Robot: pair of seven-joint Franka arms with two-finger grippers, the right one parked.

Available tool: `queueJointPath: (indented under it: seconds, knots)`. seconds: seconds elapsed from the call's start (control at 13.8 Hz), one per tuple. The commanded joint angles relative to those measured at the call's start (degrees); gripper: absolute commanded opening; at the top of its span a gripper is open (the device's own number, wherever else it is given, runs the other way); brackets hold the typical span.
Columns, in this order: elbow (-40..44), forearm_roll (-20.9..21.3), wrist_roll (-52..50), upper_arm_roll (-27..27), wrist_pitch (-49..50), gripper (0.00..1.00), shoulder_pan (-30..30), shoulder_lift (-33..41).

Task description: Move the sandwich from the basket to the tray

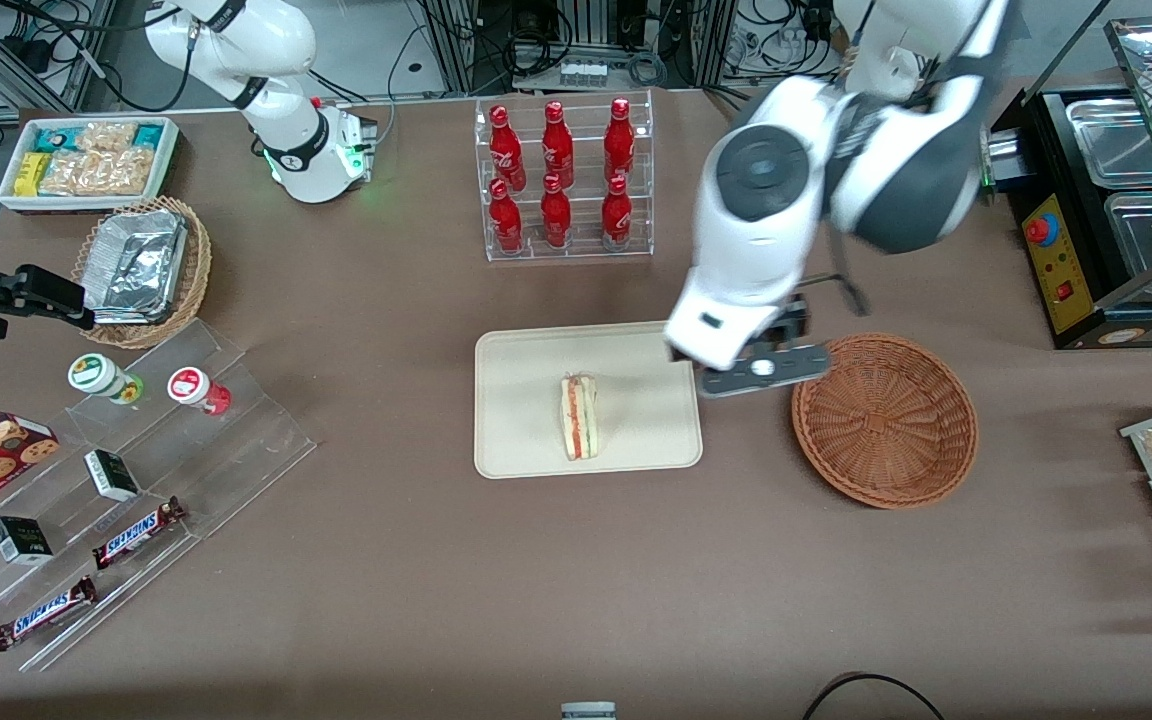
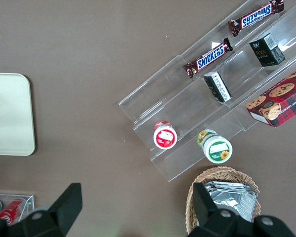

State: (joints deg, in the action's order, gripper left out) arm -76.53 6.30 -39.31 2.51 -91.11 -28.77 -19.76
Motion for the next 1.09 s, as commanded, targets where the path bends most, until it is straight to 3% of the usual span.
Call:
queueJointPath:
  seconds: [0.0,0.36,1.01]
  knots:
    - [-4.94,-1.90,7.38,0.39,2.59,0.99,5.03,6.30]
    - [-11.44,-1.91,16.35,0.39,3.65,0.99,11.62,13.51]
    - [-11.45,-4.19,28.32,0.39,8.49,0.99,22.26,18.26]
